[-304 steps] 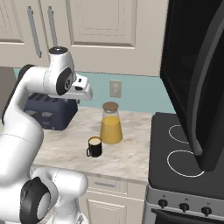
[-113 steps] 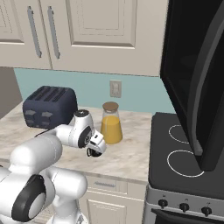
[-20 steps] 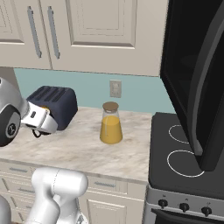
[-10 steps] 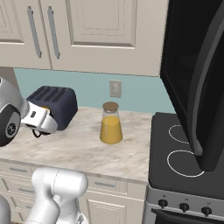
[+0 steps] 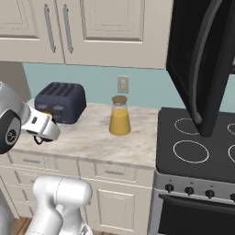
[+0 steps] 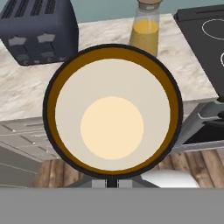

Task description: Pick the mug from the counter and place it inside the microwave. Then close the microwave.

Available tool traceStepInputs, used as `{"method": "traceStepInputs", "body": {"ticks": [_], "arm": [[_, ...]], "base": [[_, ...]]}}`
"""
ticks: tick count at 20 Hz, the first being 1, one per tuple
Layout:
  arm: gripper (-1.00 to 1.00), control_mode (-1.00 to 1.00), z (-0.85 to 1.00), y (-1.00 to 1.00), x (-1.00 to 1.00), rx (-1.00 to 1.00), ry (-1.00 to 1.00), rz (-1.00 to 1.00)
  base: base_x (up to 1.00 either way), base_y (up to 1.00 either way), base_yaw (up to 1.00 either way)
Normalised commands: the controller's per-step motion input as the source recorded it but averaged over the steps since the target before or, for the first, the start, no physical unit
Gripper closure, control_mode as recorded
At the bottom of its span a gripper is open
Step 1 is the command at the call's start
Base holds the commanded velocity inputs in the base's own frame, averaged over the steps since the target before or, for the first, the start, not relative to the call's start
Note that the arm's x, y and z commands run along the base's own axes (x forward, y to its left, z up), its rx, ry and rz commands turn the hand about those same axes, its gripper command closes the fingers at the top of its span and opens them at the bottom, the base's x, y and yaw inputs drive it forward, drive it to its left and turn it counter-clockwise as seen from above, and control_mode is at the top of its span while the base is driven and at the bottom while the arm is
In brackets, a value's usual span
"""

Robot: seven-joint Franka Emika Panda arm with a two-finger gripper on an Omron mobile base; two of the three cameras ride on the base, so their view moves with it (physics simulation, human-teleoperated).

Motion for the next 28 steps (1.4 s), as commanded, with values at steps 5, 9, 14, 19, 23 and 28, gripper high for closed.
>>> {"method": "traceStepInputs", "body": {"ticks": [5,9,14,19,23,28], "arm": [[1.0,1.0,0.0,0.0,0.0,0.0,0.0,0.0],[1.0,1.0,0.0,0.0,0.0,0.0,0.0,0.0],[1.0,1.0,0.0,0.0,0.0,0.0,0.0,0.0],[1.0,1.0,0.0,0.0,0.0,0.0,0.0,0.0],[1.0,1.0,0.0,0.0,0.0,0.0,0.0,0.0],[1.0,1.0,0.0,0.0,0.0,0.0,0.0,0.0]], "base": [[-0.48,0.0,-0.34],[-0.49,-0.01,-0.61],[-0.44,-0.35,-0.62],[-0.62,-0.92,-0.33],[-0.31,-0.82,-0.08],[0.08,-0.87,0.11]]}}
